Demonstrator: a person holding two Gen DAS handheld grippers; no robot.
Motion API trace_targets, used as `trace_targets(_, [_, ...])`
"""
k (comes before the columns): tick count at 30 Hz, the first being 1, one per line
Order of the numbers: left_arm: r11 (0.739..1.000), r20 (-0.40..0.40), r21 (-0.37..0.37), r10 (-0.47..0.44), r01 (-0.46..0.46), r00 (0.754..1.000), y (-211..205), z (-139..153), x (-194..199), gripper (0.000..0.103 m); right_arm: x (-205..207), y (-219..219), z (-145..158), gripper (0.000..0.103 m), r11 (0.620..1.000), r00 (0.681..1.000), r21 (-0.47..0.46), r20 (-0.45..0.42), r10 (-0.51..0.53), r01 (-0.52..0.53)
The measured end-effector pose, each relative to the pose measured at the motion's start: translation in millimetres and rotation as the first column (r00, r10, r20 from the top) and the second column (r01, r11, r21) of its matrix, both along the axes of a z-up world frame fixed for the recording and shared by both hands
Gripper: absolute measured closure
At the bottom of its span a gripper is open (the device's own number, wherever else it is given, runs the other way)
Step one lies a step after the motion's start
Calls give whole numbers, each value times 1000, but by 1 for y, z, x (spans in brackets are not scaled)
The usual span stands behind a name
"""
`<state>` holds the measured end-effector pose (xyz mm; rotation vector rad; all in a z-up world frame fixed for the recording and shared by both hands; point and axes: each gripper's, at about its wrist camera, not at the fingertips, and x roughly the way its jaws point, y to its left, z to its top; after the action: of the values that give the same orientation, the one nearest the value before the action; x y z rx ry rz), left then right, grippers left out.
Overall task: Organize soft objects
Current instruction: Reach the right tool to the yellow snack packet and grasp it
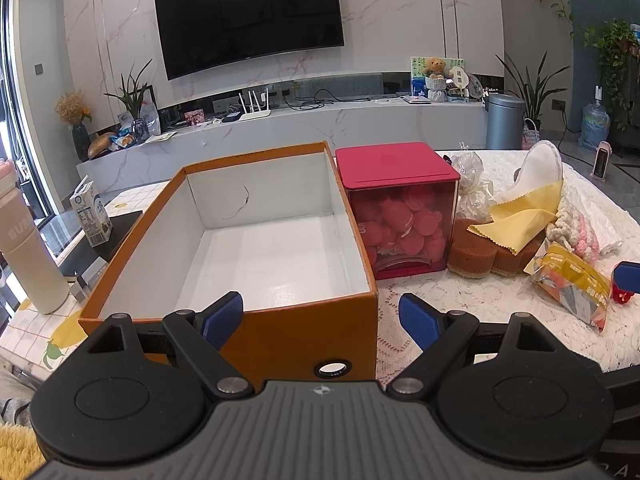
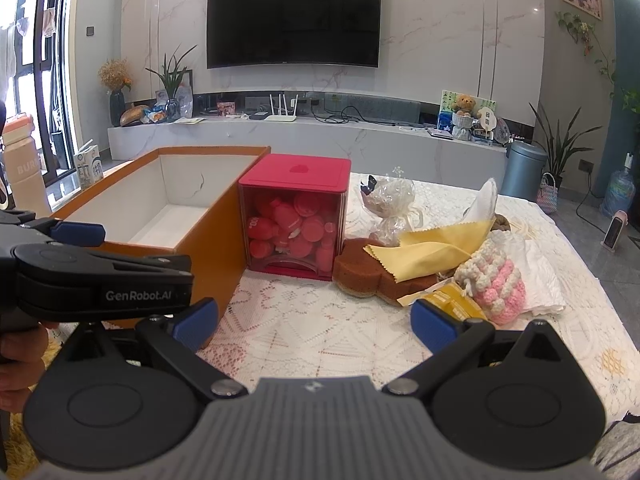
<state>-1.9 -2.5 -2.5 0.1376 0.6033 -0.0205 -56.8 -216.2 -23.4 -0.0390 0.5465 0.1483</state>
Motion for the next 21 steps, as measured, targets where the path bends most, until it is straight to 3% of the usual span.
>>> trace_targets(8, [999,6,-43,-5,6,1000,4,9,-2,2,2,-9,1,3,998,1000,51,-14,-20,21])
trace_targets(14, [1000,47,-23,-12,13,999,-4,23,-5,2,3,-25,10,3,994,998,93,-11,-60,60])
trace_targets(21, [1000,68,-4,-24,24,997,-23,42,-1,2,11,-64,34,3,978,978,27,1,-208,208])
